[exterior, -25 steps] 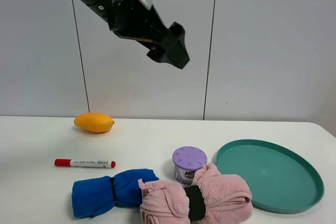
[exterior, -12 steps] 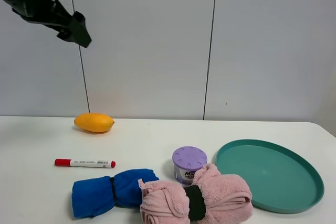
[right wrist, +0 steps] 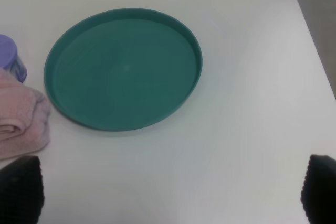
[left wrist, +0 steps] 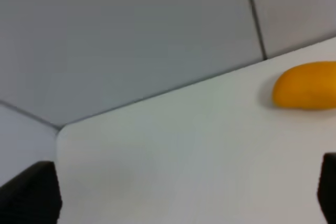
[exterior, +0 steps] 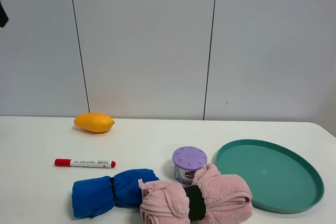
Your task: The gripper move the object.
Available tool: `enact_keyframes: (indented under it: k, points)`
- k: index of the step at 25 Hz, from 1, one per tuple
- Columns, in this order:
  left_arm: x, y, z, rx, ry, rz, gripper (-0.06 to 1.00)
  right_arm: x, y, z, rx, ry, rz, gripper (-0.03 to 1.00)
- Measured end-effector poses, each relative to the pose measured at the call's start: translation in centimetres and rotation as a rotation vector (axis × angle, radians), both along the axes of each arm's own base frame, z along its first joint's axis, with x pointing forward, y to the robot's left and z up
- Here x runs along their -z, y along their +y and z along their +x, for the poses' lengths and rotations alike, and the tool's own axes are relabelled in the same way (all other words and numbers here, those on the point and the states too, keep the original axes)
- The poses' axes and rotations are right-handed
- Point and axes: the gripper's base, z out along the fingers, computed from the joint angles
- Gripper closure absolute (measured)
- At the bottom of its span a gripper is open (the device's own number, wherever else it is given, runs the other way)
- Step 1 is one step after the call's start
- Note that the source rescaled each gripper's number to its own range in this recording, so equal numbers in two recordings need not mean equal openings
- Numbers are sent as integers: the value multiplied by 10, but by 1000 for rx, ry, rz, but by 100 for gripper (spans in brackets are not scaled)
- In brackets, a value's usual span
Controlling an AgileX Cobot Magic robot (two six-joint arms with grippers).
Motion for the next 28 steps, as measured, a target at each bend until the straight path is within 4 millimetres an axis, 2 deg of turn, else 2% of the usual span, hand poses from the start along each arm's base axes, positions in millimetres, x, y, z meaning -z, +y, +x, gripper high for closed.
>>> enact_keyframes:
  k: [4, 10, 19, 23, 28]
  points:
    - [-19, 11, -33, -61, 8, -11, -5, 0, 0, 0, 0, 0, 0, -3]
    - [-44, 9, -93, -109, 28, -57, -5, 0, 0, 0, 0, 0, 0, -3]
    - [-62, 4, -186, -171, -1, -136, -5, 0, 0, 0, 0, 0, 0, -3]
    - [-44, 2, -220, -187, -29, -168, -5, 0, 0, 0, 0, 0, 0, -3]
    - [3, -7, -254, -200, -16, -303, -6, 0, 0, 0, 0, 0, 0, -3]
